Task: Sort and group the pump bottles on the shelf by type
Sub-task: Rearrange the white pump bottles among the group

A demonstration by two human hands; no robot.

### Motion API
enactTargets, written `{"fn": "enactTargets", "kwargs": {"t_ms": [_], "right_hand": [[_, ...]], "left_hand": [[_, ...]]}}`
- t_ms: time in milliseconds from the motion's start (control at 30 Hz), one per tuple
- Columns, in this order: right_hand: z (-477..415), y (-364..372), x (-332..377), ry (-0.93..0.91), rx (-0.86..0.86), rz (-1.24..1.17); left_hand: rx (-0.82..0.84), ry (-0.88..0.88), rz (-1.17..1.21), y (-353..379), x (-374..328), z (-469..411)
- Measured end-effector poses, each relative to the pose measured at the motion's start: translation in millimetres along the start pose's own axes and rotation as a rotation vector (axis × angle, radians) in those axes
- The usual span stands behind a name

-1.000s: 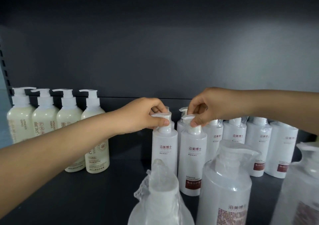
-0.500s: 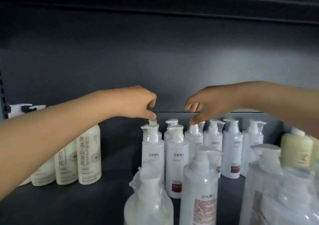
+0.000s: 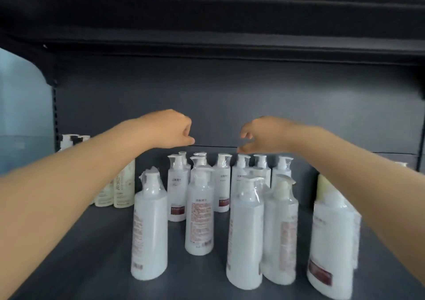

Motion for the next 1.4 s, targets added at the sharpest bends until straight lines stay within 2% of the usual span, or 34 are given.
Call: {"fn": "enactTargets", "kwargs": {"t_ms": [233,433,600,900,1067,1167,1333,1400], "right_hand": [[60.4,-5.6,3.8,-0.106,0.009,-0.170],[74.6,15.8,29.7,-0.200,0.043,-0.297],[70.5,31.4,23.1,-0.186,0.051,-0.386],[61.2,27.5,26.5,-0.180,0.080,-0.500],[55.7,13.9,26.7,-0.181,0.102,-0.561],[46.5,-12.7,15.7,-0.147,0.021,-0.642],[27.2,-73.5,-13.3,-0.072,-0.263,-0.760],[16.6,-92.0,-24.2,-0.048,-0.326,-0.772]], "left_hand": [[0.060,-0.056,0.054,14.2,-43.0,25.2],[0.142,-0.104,0.074,58.6,-44.8,22.5],[0.095,-0.100,0.216,69.2,-40.0,13.5],[0.200,0.017,0.314,76.3,-43.6,-9.3],[0.228,0.127,0.262,61.9,-40.3,-13.7],[0.158,0.176,0.263,37.4,-33.3,-19.2],[0.041,0.233,0.328,-2.6,-26.9,-36.0],[-0.006,0.257,0.326,-16.3,-28.2,-45.2]]}}
Point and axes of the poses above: each hand's wrist, its own z-axis away from the middle knuckle, its own y-axis out of the palm, x = y × z, the point moved 10 cm from there along -z, towards the middle knuckle, and after that the axes turned 5 degrees about y, right-handed, at the moved point
